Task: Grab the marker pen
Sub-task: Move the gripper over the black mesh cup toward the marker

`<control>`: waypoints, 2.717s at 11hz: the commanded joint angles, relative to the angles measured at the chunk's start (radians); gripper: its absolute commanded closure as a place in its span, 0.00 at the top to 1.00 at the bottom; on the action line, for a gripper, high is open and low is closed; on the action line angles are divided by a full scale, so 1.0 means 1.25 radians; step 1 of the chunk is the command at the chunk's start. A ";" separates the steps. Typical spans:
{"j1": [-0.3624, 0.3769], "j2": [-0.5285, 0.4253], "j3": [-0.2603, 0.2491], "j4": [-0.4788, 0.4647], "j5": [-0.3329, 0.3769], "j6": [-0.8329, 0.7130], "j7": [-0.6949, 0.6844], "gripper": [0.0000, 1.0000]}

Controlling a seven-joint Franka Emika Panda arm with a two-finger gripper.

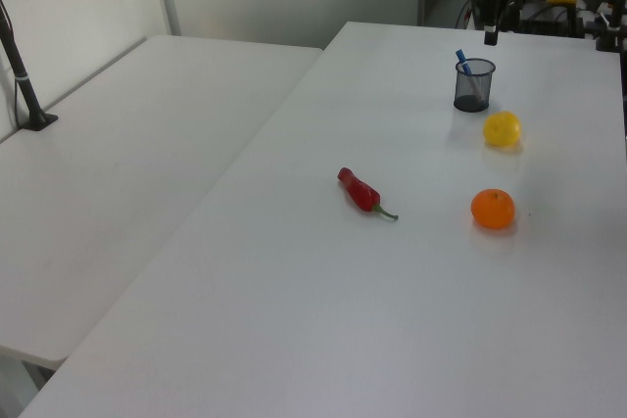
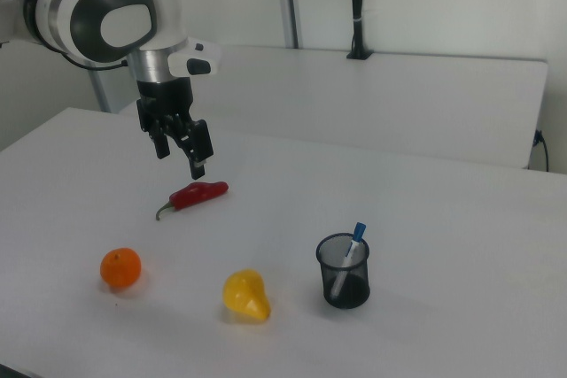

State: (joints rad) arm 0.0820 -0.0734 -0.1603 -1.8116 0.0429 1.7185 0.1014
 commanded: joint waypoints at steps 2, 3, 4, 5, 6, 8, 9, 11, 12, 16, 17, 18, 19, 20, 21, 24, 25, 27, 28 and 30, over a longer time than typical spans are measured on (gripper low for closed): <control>-0.001 -0.019 -0.006 0.001 -0.011 -0.027 0.006 1.00; -0.004 -0.020 -0.007 0.002 -0.011 -0.038 0.006 1.00; -0.009 -0.019 -0.007 0.015 -0.010 -0.044 0.007 1.00; -0.016 -0.019 -0.008 0.018 -0.010 -0.040 0.006 1.00; -0.024 -0.019 -0.009 0.022 -0.010 -0.036 -0.005 1.00; -0.043 -0.014 -0.014 0.045 -0.011 -0.031 -0.007 1.00; -0.050 -0.010 -0.021 0.047 -0.011 -0.015 -0.016 1.00; -0.058 0.002 -0.059 0.045 -0.011 0.035 -0.052 1.00; -0.062 0.011 -0.080 0.044 -0.011 0.077 -0.060 1.00; -0.080 0.101 -0.144 0.044 -0.006 0.257 -0.091 1.00; -0.091 0.125 -0.144 0.044 -0.004 0.293 -0.091 1.00; -0.104 0.146 -0.144 0.044 0.000 0.331 -0.091 1.00; -0.112 0.170 -0.144 0.044 0.001 0.364 -0.091 1.00; -0.123 0.195 -0.145 0.044 0.004 0.402 -0.090 1.00; -0.131 0.214 -0.144 0.044 0.006 0.434 -0.088 1.00; -0.143 0.257 -0.144 0.045 0.007 0.479 -0.090 1.00; -0.145 0.266 -0.144 0.045 0.007 0.486 -0.090 1.00; -0.148 0.271 -0.143 0.044 0.009 0.486 -0.090 1.00; -0.148 0.278 -0.143 0.044 0.009 0.486 -0.090 1.00; -0.147 0.292 -0.139 0.044 0.009 0.486 -0.090 1.00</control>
State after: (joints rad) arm -0.1011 0.2714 -0.3378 -1.7584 0.0371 2.3082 0.0063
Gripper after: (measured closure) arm 0.000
